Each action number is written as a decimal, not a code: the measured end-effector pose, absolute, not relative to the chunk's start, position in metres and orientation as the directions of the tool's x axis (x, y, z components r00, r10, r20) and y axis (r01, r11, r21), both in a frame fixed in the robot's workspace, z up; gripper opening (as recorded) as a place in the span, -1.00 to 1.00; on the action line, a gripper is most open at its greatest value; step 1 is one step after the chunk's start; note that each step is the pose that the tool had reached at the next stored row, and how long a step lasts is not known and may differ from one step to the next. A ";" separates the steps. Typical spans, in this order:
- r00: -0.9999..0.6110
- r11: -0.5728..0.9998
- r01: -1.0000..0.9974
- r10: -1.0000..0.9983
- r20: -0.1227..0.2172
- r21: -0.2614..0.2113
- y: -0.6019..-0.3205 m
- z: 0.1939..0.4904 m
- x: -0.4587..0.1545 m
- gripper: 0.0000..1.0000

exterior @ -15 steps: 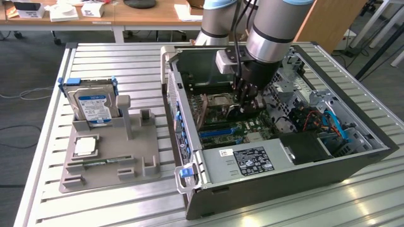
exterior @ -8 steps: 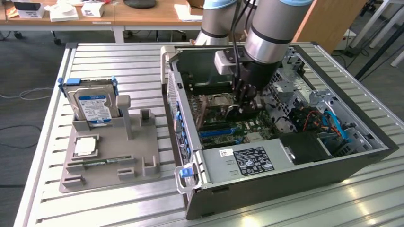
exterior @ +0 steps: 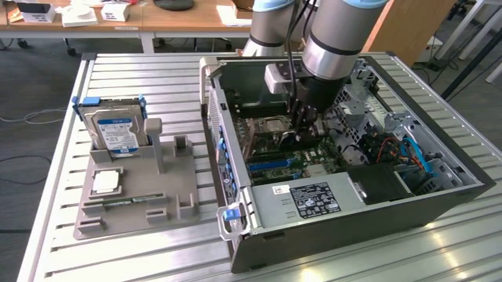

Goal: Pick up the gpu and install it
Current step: 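Insert the gpu into the slot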

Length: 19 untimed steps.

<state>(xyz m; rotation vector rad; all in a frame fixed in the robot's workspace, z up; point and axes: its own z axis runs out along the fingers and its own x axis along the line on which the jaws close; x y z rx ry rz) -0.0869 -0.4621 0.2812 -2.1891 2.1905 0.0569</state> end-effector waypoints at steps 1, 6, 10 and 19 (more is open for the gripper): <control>0.000 0.000 -1.000 -0.998 -0.057 -0.005 -0.462 0.281 -0.087 -0.46; 0.001 -0.001 -1.000 -0.998 -0.057 -0.005 -0.462 0.281 -0.089 -0.46; 0.002 -0.002 -1.000 -0.998 -0.057 -0.005 -0.463 0.280 -0.090 -0.46; 0.002 -0.002 -1.000 -0.998 -0.057 -0.005 -0.464 0.280 -0.093 -0.46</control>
